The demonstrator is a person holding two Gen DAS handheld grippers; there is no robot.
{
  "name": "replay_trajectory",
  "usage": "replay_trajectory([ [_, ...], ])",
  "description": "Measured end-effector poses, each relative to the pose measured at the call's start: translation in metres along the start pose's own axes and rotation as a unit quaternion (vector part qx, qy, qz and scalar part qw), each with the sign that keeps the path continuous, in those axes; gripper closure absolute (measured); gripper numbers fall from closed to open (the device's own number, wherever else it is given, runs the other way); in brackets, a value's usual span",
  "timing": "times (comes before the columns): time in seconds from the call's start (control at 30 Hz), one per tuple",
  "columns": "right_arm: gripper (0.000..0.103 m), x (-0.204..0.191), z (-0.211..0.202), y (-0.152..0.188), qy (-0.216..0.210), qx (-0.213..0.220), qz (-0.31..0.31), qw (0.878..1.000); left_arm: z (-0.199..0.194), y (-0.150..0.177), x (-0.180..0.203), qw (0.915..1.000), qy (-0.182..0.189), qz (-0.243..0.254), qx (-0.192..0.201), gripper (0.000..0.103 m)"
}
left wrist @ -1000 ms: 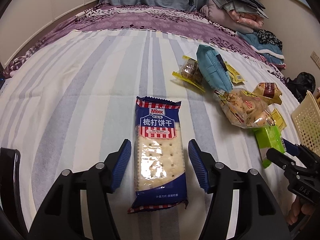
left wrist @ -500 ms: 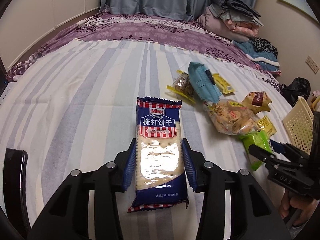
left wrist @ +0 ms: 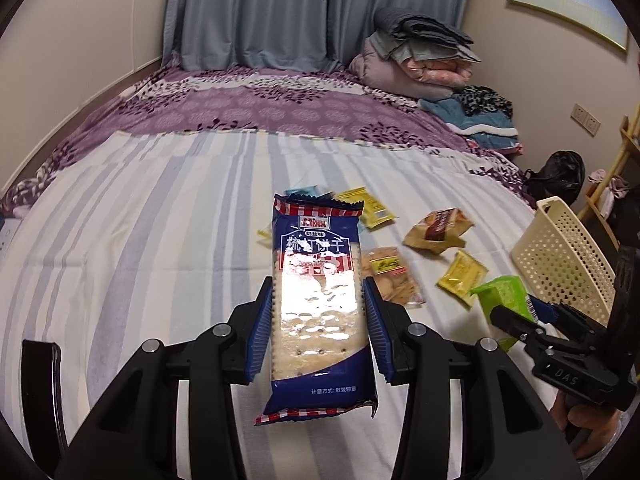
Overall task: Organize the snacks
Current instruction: 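Lift the cracker pack with the left gripper while the right grasps the green wafer pack, then carry both packs to the basket and release the wafer pack from the right gripper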
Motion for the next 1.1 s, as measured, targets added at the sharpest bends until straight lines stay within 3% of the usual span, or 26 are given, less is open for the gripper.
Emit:
replay_trajectory([
  [0.47,0.044,0.102,-0.120,-0.011,0.064,0.137,0.081,0.985,-0.013,-0.019,0.093,0.9961,0.042,0.077,0.013,0.059],
  [0.77,0.044,0.185,-0.140,0.000,0.121,0.132,0.157,0.971,-0.018,-0.021,0.145,0.9905,0.074,0.115,0.015,0.059],
  [0.9,0.042,0.209,-0.133,0.011,0.117,0.112,0.204,0.966,-0.018,-0.022,0.161,0.9877,0.082,0.132,0.015,0.059],
  [1.1,0.041,0.221,-0.142,0.024,0.109,0.126,0.232,0.958,-0.016,-0.027,0.188,0.9828,0.102,0.154,0.012,0.059],
])
Point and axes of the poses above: each gripper's, at about its wrist camera, not at the fingertips, and z roughly the way its jaws point, x to its right, y to its underside, the point moved 6 cm from there along z, roughly the way its jaws point, and after that the axes turned 8 degrees about -x, right-handed, at the moved point
